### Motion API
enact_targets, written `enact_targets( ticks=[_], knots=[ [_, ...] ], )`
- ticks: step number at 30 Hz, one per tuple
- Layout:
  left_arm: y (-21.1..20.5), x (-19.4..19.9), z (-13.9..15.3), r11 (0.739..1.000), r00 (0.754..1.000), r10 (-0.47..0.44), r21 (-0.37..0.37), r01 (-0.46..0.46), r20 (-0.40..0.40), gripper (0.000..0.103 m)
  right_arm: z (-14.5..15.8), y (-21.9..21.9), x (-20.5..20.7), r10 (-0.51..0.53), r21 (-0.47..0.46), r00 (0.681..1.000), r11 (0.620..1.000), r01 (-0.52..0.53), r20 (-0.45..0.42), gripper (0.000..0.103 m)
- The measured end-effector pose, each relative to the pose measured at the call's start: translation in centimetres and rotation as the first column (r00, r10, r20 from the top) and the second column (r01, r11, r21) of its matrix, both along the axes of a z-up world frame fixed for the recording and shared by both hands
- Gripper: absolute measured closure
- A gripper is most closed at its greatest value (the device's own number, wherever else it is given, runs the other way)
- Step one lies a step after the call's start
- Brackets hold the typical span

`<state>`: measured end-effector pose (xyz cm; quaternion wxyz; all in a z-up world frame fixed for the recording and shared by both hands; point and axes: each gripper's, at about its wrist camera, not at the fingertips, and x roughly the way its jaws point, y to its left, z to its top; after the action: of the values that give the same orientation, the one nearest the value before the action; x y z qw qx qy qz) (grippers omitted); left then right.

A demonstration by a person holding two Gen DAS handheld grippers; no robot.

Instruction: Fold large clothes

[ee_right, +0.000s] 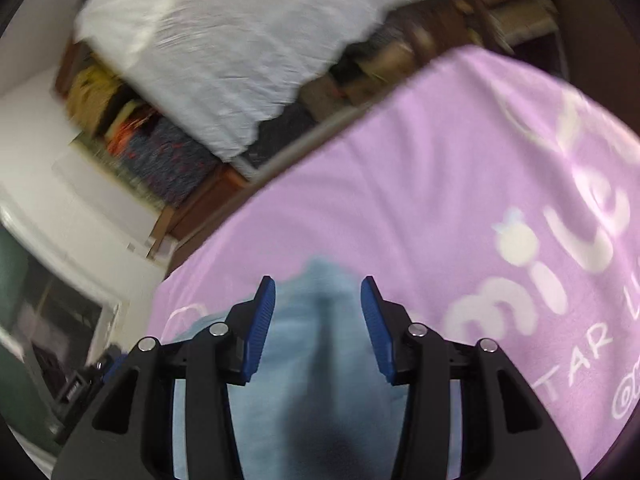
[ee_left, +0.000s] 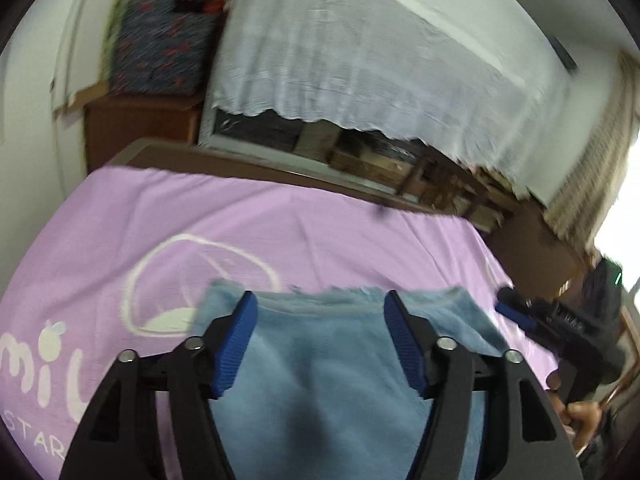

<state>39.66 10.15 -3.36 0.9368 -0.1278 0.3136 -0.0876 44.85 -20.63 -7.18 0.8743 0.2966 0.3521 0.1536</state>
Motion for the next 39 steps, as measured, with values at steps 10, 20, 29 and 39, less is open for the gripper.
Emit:
enact_targets(
  ticks=[10, 20, 29, 39],
  knots=[
    [-1.9, 2.6, -6.1, 0.998, 0.99, -0.043, 0.045, 0.049, -0.137, 0.034, -0.3, 9.8, -1.6, 0.275, -0.122, 0.961, 0.954, -0.273, -0.001, 0.061],
    [-1.5, 2.9, -7.8, 0.994, 0.988, -0.026, 0.101, 0.042, -0.154, 0.034, -3.8, 8.5, 0.0, 0.285, -0.065, 0.955, 0.955, -0.291, -0.084, 0.082],
    [0.4, 1.5, -7.2, 0.997, 0.987, 0.023, 0.072, -0.012, -0.157, 0.055, -4.8, 3.7, -0.7, 0.203, -0.008, 0.971, 0.979, -0.206, -0.129, 0.103],
    [-1.3, -7.3, -1.6, 0.991, 0.995, 0.082, 0.113, -0.074, -0.066, 0.036, -2.6, -4.8, -8.5, -0.034, 0.092, 0.993, 0.995, 0.044, -0.11, 0.08]
  ],
)
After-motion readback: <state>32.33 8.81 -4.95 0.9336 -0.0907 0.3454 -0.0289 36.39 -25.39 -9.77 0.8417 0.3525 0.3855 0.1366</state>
